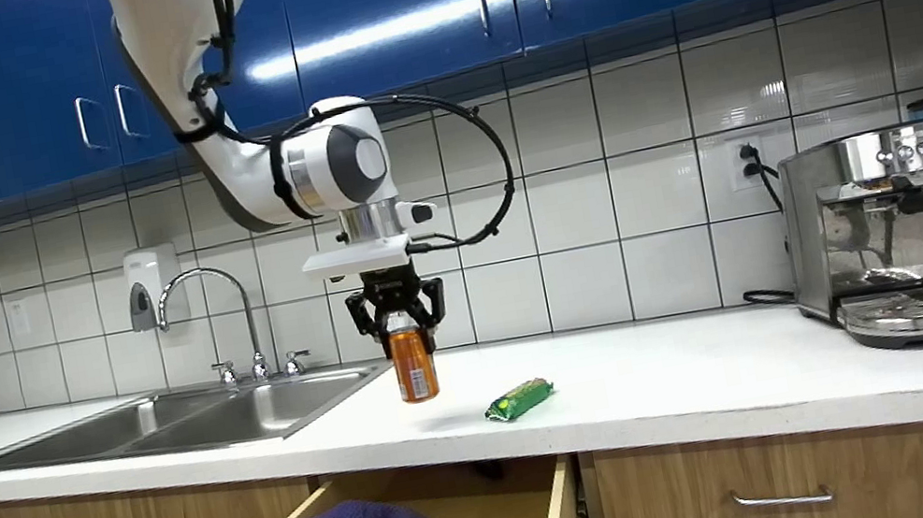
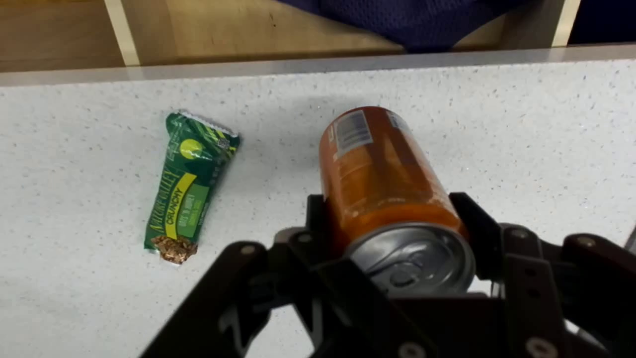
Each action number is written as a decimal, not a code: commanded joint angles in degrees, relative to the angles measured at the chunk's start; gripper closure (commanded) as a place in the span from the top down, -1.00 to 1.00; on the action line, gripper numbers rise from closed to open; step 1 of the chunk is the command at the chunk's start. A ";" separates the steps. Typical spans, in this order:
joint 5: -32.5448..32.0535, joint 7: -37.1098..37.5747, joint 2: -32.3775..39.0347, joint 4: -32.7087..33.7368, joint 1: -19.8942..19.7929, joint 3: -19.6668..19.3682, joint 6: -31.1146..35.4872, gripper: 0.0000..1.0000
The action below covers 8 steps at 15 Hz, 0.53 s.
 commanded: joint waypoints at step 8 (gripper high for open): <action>-2.08 -0.11 -8.82 -12.39 -1.46 -0.77 -0.62 -0.23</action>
